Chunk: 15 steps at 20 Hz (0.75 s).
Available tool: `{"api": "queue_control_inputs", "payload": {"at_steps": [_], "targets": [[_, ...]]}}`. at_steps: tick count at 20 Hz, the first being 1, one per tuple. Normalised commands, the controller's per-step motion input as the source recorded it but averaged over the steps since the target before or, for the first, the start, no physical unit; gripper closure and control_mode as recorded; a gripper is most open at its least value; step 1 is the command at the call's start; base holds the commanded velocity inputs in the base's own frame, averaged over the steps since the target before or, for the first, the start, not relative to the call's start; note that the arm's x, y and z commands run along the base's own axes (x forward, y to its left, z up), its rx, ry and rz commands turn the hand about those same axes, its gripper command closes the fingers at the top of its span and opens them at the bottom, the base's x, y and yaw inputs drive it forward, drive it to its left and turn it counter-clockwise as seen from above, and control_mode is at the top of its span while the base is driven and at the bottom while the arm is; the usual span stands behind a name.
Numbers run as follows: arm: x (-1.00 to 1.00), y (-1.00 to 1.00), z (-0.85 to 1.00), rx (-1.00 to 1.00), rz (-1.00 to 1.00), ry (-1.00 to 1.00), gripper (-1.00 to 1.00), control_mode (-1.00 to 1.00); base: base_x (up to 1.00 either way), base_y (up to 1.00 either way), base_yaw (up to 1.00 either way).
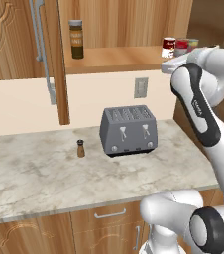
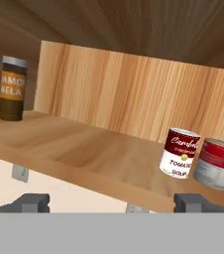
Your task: Pick the cans from the counter and place them in their designated side in the cabinet.
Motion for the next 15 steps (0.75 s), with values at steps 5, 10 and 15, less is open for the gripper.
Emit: {"api": "queue_control_inputs", "payload": {"at_steps": [5,10,15], "targets": [[-0.81,0.19,-0.26,-0.01,0.01,0.01,-1.0,-1.0,0.0,0.0,0.0],[-0.74,0.12,-0.34,-0.02,0.0,0.13,-1.0,-1.0,0.0,0.0,0.0],[-0.67,0.08,-0.39,-0.04,0.0,0.25,-1.0,-1.0,0.0,0.0,0.0]]}}
